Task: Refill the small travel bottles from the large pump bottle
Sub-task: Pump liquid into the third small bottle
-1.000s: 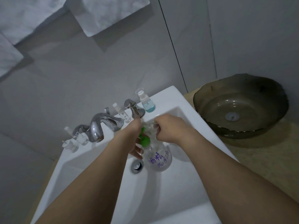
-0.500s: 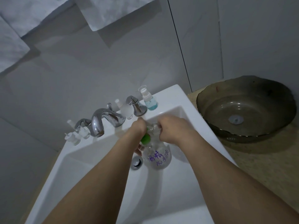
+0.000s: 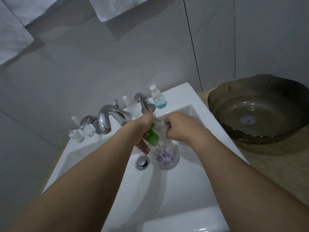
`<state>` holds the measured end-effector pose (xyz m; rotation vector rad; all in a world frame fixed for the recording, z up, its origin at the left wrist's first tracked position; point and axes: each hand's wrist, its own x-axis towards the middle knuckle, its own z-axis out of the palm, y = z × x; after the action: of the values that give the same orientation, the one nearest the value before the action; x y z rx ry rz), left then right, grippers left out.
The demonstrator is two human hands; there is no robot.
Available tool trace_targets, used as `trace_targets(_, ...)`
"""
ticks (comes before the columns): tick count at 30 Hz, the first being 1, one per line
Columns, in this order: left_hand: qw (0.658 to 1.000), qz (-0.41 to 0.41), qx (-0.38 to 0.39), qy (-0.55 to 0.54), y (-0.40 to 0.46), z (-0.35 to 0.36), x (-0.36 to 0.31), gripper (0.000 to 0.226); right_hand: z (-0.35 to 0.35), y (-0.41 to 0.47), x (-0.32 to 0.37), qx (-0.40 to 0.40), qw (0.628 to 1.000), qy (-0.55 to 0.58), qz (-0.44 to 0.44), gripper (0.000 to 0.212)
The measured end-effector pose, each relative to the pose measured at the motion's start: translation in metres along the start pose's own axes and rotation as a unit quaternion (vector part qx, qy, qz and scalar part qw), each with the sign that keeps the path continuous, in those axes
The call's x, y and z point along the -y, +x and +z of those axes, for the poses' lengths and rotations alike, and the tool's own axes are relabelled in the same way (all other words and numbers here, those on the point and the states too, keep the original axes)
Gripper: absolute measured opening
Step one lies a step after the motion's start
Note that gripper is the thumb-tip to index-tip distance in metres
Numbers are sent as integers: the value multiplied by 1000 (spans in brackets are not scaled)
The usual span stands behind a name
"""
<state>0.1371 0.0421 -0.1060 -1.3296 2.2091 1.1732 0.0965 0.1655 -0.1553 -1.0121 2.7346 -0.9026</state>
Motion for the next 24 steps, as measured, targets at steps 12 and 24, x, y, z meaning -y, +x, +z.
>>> trace_targets(12,998,21,-54,-7,2,13,7,42,0,-2,0,34,999,3,5,16)
trace_targets(24,1000,12,-2,3,6,3,5,55,0,-2,1,30,999,16,6,17)
